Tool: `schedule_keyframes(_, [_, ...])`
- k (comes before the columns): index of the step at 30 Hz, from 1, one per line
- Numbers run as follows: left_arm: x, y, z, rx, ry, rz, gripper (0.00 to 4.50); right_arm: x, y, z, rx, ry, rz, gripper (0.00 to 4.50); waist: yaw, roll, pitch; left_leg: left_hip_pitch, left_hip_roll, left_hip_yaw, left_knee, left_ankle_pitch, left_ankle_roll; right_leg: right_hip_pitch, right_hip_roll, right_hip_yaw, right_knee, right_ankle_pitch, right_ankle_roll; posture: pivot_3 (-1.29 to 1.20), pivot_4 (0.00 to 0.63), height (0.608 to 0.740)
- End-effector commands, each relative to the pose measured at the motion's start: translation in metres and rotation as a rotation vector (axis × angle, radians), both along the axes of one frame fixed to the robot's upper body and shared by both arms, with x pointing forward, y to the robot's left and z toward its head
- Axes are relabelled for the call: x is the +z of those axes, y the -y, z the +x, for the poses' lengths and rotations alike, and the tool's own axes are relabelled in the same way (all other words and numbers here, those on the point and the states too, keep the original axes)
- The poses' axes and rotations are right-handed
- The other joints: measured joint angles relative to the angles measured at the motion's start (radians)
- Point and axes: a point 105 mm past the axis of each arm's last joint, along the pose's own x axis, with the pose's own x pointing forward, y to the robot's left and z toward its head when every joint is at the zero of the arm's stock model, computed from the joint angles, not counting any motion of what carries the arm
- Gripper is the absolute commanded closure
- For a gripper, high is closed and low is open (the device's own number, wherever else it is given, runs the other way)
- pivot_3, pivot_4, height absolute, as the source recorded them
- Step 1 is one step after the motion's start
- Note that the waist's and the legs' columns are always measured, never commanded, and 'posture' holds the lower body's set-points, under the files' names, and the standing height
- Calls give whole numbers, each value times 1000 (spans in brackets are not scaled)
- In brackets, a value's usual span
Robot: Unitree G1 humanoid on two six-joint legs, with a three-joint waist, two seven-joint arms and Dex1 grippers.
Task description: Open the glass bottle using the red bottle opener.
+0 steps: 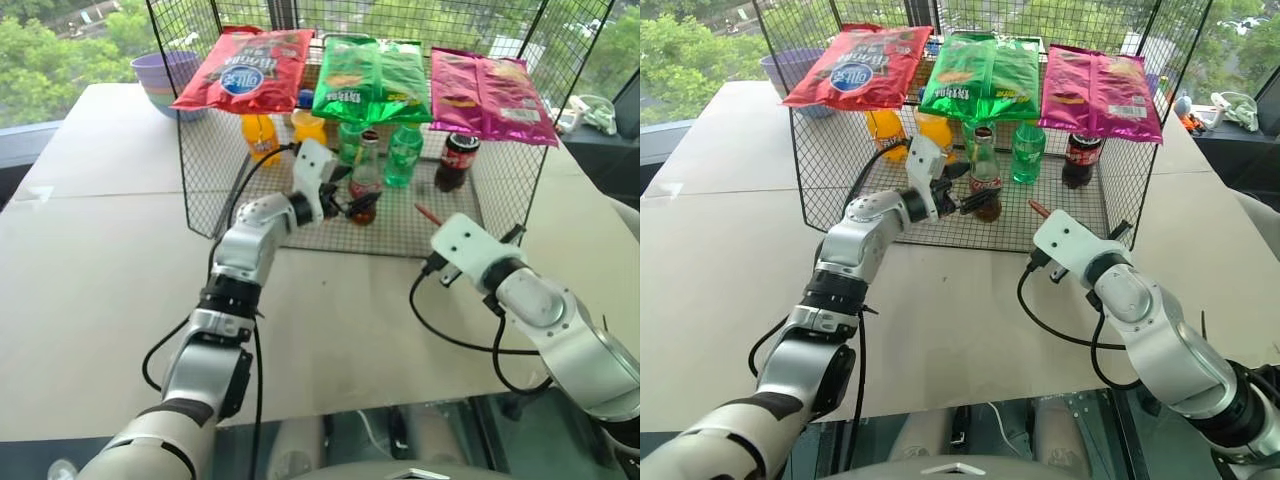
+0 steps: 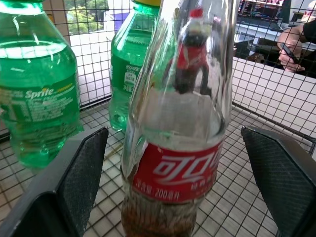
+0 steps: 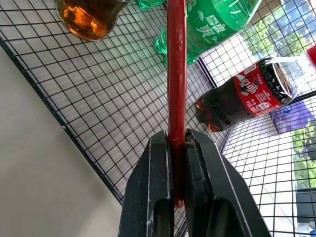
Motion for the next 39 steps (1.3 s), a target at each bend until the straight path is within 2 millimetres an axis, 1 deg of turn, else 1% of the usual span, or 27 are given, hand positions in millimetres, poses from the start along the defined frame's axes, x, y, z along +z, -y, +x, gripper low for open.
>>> schedule_keyframes(1, [14,7,5,-12,54,-15,806,14,1,-3,-11,62,17,4500,0,0,0,0,0,0,0,0,0,0,0,0,0,0,0,0,150,740])
schedule_keyframes(4, [12,9,7,-22,59,-10,2061,15,2,-5,-19,63,25,4500,-1,0,0,0,0,0,0,0,0,0,0,0,0,0,0,0,150,740])
schedule_keyframes(7, [13,9,5,-43,64,-21,2078,15,4,-6,-32,69,27,4500,-1,0,0,0,0,0,0,0,0,0,0,0,0,0,0,0,150,740])
schedule_keyframes(10, [23,9,-6,-118,74,-65,2078,18,5,-6,-47,84,59,4500,-1,0,0,0,0,0,0,0,0,0,0,0,0,0,0,0,150,740])
schedule_keyframes(12, [33,10,-22,-212,81,-83,2078,22,4,-7,-39,111,89,4500,-2,0,0,-1,0,0,1,0,0,0,0,0,1,0,0,0,150,740])
schedule_keyframes(13, [36,11,-35,-282,78,-85,2078,24,4,-8,-39,134,121,4500,-3,0,0,-1,0,0,1,0,0,-1,0,0,0,0,0,0,150,740])
schedule_keyframes(15, [37,12,-53,-371,73,-74,2078,29,4,-9,-29,172,156,4500,-6,0,0,-3,0,0,0,1,-2,-3,0,0,1,0,0,0,150,740])
schedule_keyframes(18, [30,16,-71,-428,63,-49,2078,31,9,-13,-34,219,157,4500,-4,0,0,-4,0,1,0,3,-5,-6,0,2,4,0,0,0,150,740])
schedule_keyframes(20, [20,19,-77,-437,57,-19,2078,33,15,-14,-52,250,153,4500,-1,0,0,-3,0,1,1,3,-5,-5,0,2,4,0,0,0,150,740])
schedule_keyframes(22, [9,24,-84,-457,46,7,2078,38,16,-13,-51,304,141,4500,-2,0,0,-3,0,2,1,2,-4,-5,0,2,4,0,0,0,150,740])
schedule_keyframes(26, [-13,32,-91,-485,17,52,2078,49,7,-10,-10,406,135,4500,-2,0,0,-1,0,2,2,2,-2,-5,1,3,6,0,0,0,150,740])
schedule_keyframes(29, [-18,33,-89,-484,5,66,2078,52,-2,-11,34,442,141,4500,-1,1,-1,0,0,1,2,3,-4,-4,2,3,7,0,0,0,150,740])
schedule_keyframes(32, [-18,35,-88,-488,7,65,2078,47,-11,-13,95,455,101,4500,0,1,-1,0,0,1,2,3,-4,-4,2,3,7,0,0,0,150,740])
schedule_keyframes(33, [-18,35,-88,-490,9,67,2078,39,-17,-14,138,451,40,4500,0,1,-1,0,0,1,2,3,-4,-4,1,3,7,0,0,0,150,740])
schedule_keyframes(35, [-19,36,-87,-491,8,71,2078,30,-23,-15,187,454,-8,4500,1,1,-1,-1,0,1,2,3,-4,-4,1,3,7,0,0,0,150,740])
schedule_keyframes(39, [-21,36,-86,-489,8,78,2078,28,-32,-15,230,486,-15,4500,0,2,-2,1,0,0,2,3,-4,-3,1,3,7,0,0,0,150,740])
